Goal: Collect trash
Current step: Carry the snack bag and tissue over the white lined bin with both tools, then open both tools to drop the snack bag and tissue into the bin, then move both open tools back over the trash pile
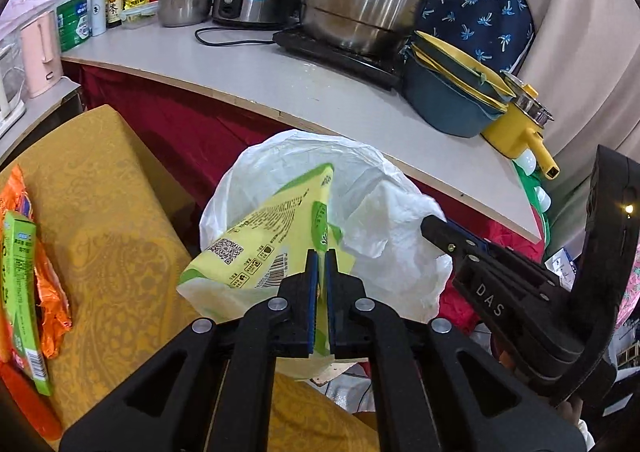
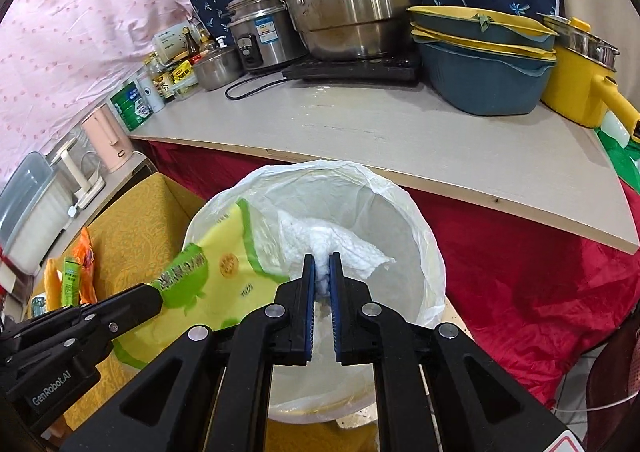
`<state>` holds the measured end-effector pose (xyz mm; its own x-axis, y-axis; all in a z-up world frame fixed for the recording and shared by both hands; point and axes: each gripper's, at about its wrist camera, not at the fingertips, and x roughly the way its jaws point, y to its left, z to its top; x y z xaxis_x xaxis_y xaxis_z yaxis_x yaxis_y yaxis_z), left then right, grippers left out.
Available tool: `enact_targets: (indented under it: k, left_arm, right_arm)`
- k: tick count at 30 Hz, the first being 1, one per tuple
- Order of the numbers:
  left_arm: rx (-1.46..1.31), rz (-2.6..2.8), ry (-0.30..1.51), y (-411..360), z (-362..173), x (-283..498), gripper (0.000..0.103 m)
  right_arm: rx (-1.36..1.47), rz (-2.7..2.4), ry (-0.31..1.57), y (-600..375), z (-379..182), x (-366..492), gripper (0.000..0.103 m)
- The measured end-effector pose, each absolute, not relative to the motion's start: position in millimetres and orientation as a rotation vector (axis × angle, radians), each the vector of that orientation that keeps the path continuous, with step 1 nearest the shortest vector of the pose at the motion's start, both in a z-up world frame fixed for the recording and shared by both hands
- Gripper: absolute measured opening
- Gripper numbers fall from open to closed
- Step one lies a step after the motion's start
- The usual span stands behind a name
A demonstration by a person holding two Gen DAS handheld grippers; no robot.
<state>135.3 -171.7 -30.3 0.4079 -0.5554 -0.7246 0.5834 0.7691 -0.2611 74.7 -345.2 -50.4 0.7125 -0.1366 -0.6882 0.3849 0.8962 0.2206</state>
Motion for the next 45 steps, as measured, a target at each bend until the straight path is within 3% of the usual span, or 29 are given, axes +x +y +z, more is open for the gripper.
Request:
enact_targets:
  k: [2,4,6,7,18,28,36,45]
  left_arm:
    - [0.035,-0.708,0.888,-172.0,-31.1,135.5,0.013]
    - [0.031,-0.700,0.886,-172.7,-31.1,137.2,0.029]
    - [0.018,-0.680,0.868,-170.2,-28.9,138.2,0.050]
    - [0.016,-0.674,0.854,-168.7,-26.7,137.4,0.053]
    - [-0.004,-0.672,0.789,-152.2,1.1,127.4,0.057]
    - [-0.019,-0.633,0.708,-111.4,35.4,108.8,0.060]
    - [-0.053,-0.543,0.661,-41.6,54.7,89.8,0.073]
    - [-0.100,-0.369,0.707,62.1,41.0,75.1,0.075]
  right_arm:
    - [0.368,-0.302,0.723,-348.0,-51.2,76.1,0.012]
    - [0.371,-0.311,0.717,-349.5,-50.4,76.0,0.020]
    - [0.376,-0.321,0.703,-351.1,-47.9,74.2,0.035]
    - [0.379,-0.330,0.691,-351.3,-45.3,72.6,0.037]
    - [0.351,-0.339,0.617,-336.5,-11.2,61.4,0.054]
    - [0.298,-0.304,0.558,-297.0,30.5,50.1,0.062]
    - [0.256,-0.214,0.531,-235.3,56.2,44.0,0.068]
    - [0.223,-0.077,0.564,-153.0,54.1,44.1,0.072]
